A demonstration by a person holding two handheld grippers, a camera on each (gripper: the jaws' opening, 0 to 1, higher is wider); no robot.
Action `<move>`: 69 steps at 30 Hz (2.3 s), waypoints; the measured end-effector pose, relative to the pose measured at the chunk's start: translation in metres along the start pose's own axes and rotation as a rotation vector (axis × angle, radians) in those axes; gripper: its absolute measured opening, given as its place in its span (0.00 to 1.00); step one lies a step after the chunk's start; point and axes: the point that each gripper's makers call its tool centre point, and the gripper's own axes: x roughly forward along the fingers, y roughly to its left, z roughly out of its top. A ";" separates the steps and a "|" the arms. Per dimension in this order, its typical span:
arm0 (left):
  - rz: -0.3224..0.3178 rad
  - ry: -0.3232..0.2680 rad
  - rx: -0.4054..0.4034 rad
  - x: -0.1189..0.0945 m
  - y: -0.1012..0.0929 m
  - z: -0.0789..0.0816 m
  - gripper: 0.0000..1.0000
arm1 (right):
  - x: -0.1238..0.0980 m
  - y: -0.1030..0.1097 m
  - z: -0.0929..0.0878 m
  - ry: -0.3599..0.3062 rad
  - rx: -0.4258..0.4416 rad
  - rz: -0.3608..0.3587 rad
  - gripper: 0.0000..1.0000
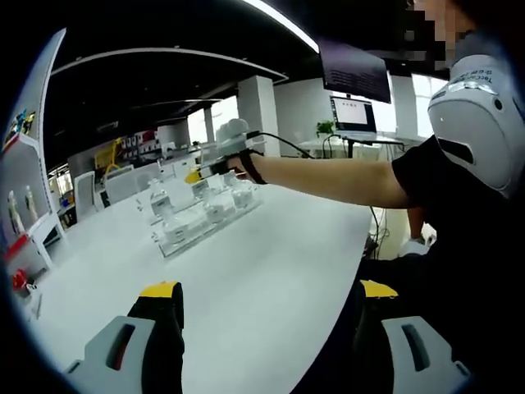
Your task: Identify the label on the chemical reagent bottle, grasp the chemical reagent bottle, and place it in the designated position on the reagent rack
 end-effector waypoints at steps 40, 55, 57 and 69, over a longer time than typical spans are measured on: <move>-0.029 -0.067 0.027 -0.008 -0.030 0.032 0.85 | -0.236 -0.020 -0.005 -0.187 0.195 -0.079 0.97; 0.061 -0.057 0.040 -0.022 -0.016 0.039 0.85 | -0.374 -0.027 -0.029 -0.102 0.122 -0.051 0.97; 0.066 -0.056 0.032 -0.024 -0.015 0.037 0.85 | -0.392 -0.027 -0.029 -0.098 0.122 -0.046 0.96; 0.105 -0.049 0.021 -0.028 -0.011 0.028 0.85 | -0.460 -0.044 -0.039 -0.041 0.034 -0.096 0.97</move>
